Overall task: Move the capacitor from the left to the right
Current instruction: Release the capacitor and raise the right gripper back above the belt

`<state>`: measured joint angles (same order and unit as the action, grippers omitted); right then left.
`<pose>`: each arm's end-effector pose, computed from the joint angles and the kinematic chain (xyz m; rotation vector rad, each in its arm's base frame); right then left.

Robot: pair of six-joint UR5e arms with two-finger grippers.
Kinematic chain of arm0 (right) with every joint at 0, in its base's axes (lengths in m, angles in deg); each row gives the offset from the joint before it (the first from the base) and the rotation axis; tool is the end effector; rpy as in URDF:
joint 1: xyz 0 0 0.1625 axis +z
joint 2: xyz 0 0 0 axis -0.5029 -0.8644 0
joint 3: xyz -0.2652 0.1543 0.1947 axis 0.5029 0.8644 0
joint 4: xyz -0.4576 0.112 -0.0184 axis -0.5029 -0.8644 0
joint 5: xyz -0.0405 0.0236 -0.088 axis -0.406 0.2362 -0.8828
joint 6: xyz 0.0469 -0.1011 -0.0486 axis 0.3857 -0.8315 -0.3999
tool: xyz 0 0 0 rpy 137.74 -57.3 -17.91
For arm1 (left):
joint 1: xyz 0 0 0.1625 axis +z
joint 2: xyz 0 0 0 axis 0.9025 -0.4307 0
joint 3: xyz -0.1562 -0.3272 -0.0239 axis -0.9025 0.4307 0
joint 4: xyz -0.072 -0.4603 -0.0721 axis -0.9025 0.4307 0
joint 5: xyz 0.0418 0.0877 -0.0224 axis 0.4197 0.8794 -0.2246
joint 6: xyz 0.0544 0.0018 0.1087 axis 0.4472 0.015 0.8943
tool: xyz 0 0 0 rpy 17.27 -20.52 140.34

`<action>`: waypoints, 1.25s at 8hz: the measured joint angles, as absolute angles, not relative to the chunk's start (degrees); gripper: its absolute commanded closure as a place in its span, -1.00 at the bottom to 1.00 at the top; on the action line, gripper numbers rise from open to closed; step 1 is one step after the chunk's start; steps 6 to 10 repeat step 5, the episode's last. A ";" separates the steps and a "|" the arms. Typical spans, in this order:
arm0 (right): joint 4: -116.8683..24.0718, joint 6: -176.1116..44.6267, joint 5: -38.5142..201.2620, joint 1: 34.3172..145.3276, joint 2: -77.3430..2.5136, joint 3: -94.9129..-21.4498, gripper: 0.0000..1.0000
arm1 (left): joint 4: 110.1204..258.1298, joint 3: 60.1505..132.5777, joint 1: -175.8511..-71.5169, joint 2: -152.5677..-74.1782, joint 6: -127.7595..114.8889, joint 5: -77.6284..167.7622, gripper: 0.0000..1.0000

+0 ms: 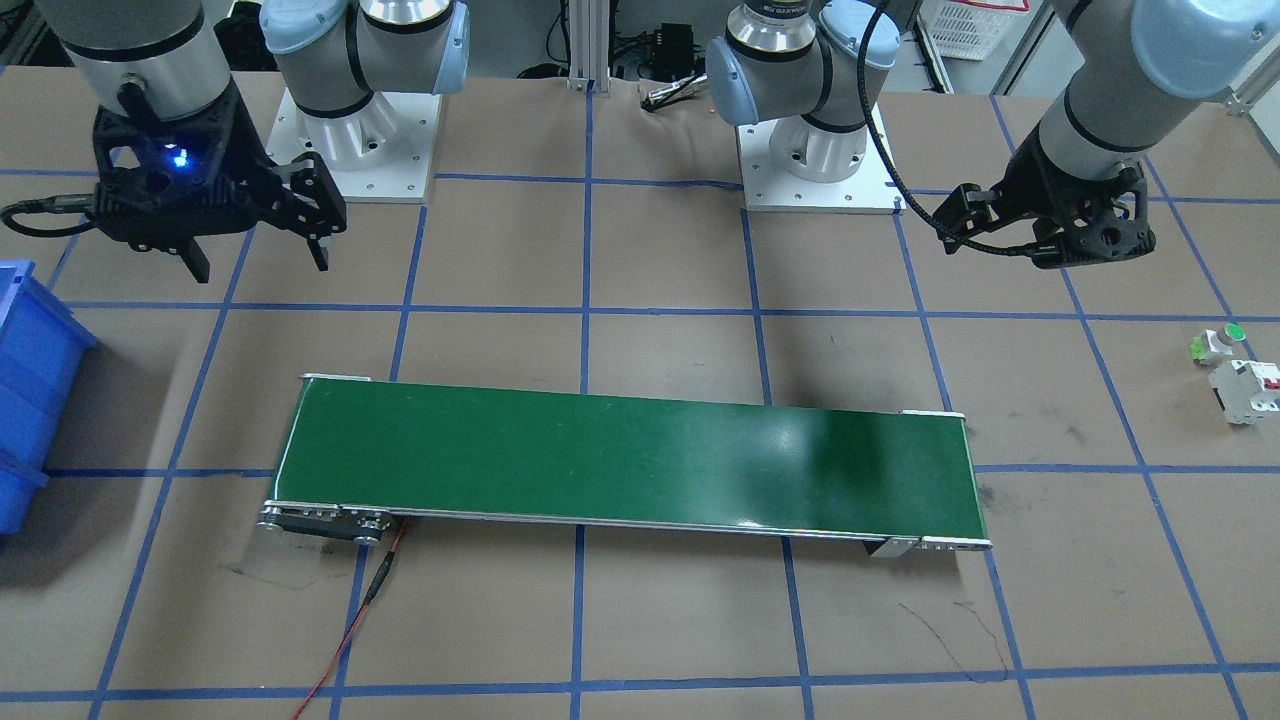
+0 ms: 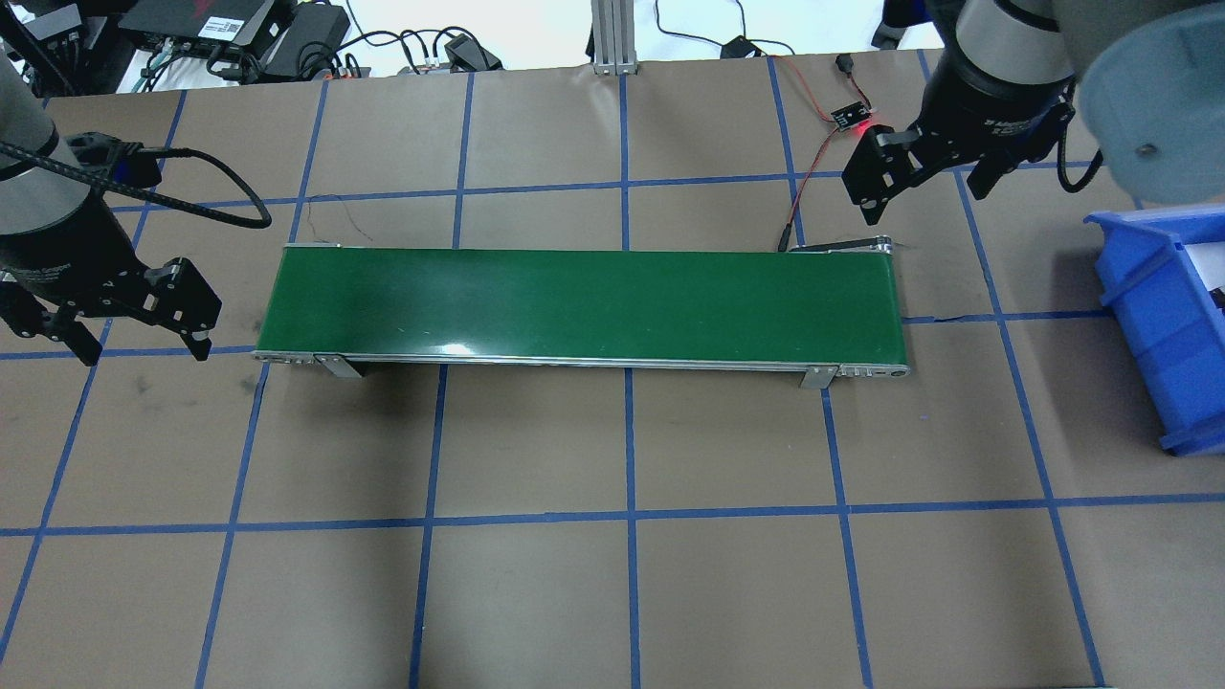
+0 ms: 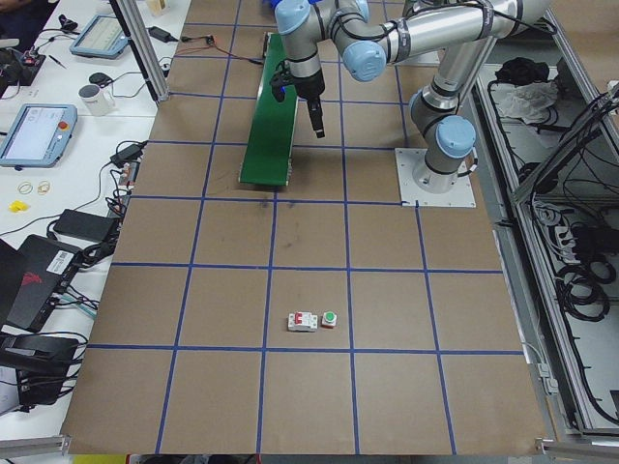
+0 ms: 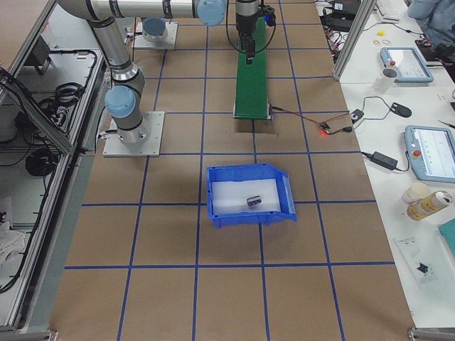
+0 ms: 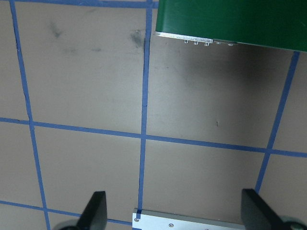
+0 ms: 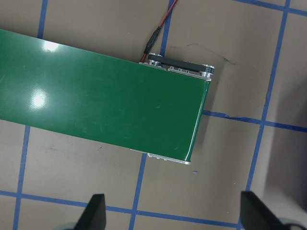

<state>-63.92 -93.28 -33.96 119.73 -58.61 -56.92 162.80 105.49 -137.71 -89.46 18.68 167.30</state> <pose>0.1239 -0.5540 0.4059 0.2831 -3.0807 0.0914 0.0380 -0.5090 0.3434 -0.1403 2.9823 0.3383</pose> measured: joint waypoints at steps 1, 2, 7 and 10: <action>-63.73 -92.22 -34.29 120.65 -58.60 -56.89 -1.00 | 162.26 105.46 -137.75 -89.34 18.76 166.84 -1.00; -63.61 -91.85 -34.45 120.98 -58.58 -56.90 -1.00 | 161.46 105.39 -137.97 -89.13 18.81 165.35 -1.00; -63.55 -91.66 -34.53 121.09 -58.57 -56.94 -1.00 | 158.04 101.16 -144.11 -89.43 18.78 161.76 -1.00; -63.55 -91.66 -34.53 121.09 -58.57 -56.94 -1.00 | 158.04 101.16 -144.11 -89.43 18.78 161.76 -1.00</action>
